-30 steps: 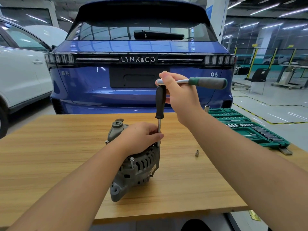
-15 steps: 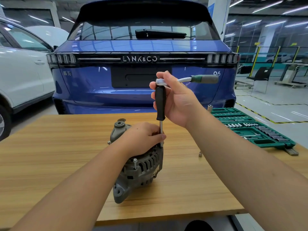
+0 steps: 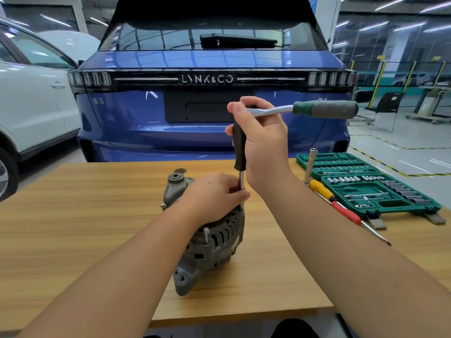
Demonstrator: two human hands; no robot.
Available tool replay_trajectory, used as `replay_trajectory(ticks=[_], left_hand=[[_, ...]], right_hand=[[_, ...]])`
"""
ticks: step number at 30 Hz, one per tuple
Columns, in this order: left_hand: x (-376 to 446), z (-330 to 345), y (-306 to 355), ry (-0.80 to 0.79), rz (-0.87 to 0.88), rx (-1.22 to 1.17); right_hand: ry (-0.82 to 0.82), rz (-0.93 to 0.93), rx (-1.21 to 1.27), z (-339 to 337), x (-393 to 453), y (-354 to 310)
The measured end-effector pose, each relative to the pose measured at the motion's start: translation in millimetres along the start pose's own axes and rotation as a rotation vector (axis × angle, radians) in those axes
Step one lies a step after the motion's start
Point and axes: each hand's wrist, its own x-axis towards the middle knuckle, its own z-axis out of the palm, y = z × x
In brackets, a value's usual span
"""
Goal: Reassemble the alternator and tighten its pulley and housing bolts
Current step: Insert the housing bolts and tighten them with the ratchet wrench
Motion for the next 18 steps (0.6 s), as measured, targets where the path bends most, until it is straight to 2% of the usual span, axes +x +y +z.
replay_trajectory(ticks=[4, 6, 13, 18], left_hand=[[2, -2, -4, -0.004, 0.02, -0.024], [3, -2, -5, 0.004, 0.021, -0.027], [11, 1, -5, -0.002, 0.006, 0.029], [21, 6, -6, 0.053, -0.019, 0.065]], right_hand=[[-0.171, 0.339, 0.194, -13, 18, -5], [-0.233, 0.395, 0.249, -17, 23, -6], [-0.105, 0.131, 0.164, -9, 20, 5], [-0.044, 0.124, 0.132, -7, 23, 8]])
